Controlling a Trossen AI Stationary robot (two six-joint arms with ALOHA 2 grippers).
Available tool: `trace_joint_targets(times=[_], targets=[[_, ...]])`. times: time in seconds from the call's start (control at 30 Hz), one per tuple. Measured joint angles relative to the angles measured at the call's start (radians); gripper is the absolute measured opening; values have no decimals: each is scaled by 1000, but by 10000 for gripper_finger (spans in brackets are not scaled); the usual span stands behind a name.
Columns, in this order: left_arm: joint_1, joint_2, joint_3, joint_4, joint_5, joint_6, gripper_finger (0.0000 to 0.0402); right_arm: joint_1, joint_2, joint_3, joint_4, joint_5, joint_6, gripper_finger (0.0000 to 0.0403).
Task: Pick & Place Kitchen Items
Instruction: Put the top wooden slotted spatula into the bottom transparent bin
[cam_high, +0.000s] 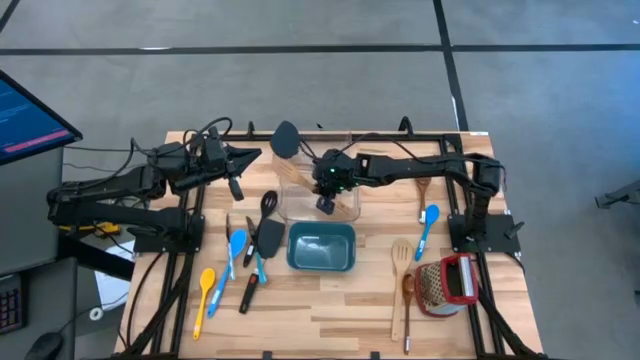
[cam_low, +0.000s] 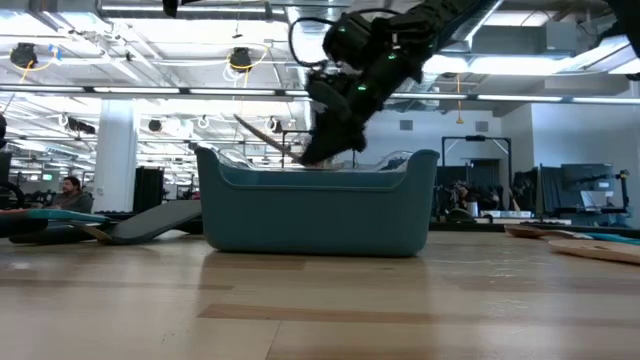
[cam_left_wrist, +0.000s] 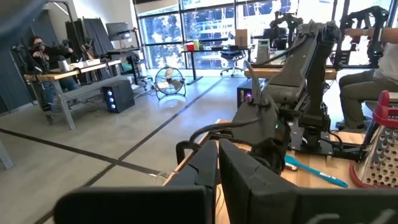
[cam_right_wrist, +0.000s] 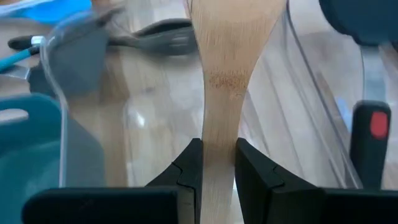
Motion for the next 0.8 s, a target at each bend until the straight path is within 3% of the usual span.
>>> trace_joint_targets(times=[0.43, 0.8], targets=[[-5, 0, 0, -2, 4, -15, 4, 0, 178, 257, -278, 16, -32, 55], [-4, 0, 0, -1, 2, -13, 4, 2, 220, 297, -309, 13, -45, 55]])
